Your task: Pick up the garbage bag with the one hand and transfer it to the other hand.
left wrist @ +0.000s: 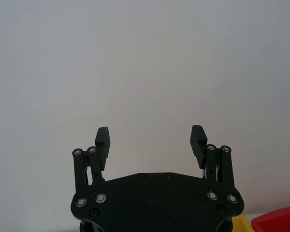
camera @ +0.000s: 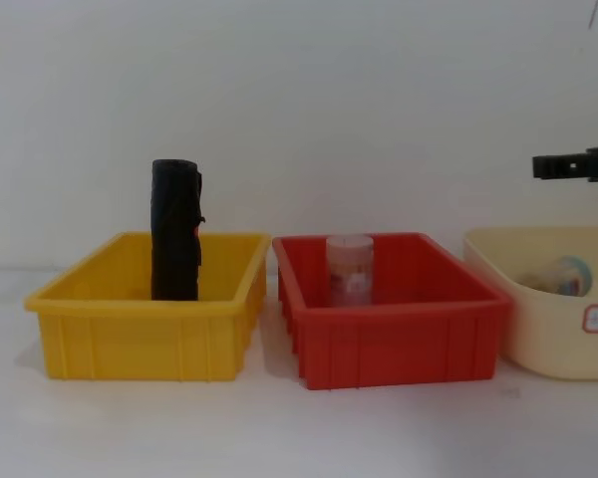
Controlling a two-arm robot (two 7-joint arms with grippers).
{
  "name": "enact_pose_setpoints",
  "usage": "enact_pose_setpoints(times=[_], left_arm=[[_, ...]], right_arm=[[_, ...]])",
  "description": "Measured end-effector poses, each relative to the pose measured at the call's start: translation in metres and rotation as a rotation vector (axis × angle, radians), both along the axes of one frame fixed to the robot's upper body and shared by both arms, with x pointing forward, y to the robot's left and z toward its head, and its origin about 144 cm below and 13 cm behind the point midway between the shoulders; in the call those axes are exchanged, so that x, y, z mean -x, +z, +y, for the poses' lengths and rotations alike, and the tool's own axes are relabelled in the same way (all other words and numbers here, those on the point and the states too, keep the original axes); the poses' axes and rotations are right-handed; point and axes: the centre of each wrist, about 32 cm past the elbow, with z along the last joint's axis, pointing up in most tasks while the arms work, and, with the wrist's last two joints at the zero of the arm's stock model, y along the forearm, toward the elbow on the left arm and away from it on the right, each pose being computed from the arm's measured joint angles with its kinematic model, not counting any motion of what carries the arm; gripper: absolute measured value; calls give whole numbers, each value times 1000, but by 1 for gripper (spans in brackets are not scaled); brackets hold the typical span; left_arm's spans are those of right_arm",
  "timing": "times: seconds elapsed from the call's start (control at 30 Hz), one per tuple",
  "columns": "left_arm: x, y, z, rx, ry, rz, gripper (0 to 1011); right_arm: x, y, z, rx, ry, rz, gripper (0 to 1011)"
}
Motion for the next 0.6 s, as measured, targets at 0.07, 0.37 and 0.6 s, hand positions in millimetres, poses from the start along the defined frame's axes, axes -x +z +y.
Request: enact_pose_setpoints(times=[0.07, 0.37, 0.6], left_arm=[[0, 0, 0, 0, 0, 0, 1001], [0, 0, 0, 0, 0, 0, 1001], [0, 0, 0, 0, 0, 0, 1001]], right_arm=[[4, 0, 4, 2, 22, -1, 1004], [19, 1, 25, 8, 116, -10, 1004], [33, 3, 44, 9, 192, -18, 1004]])
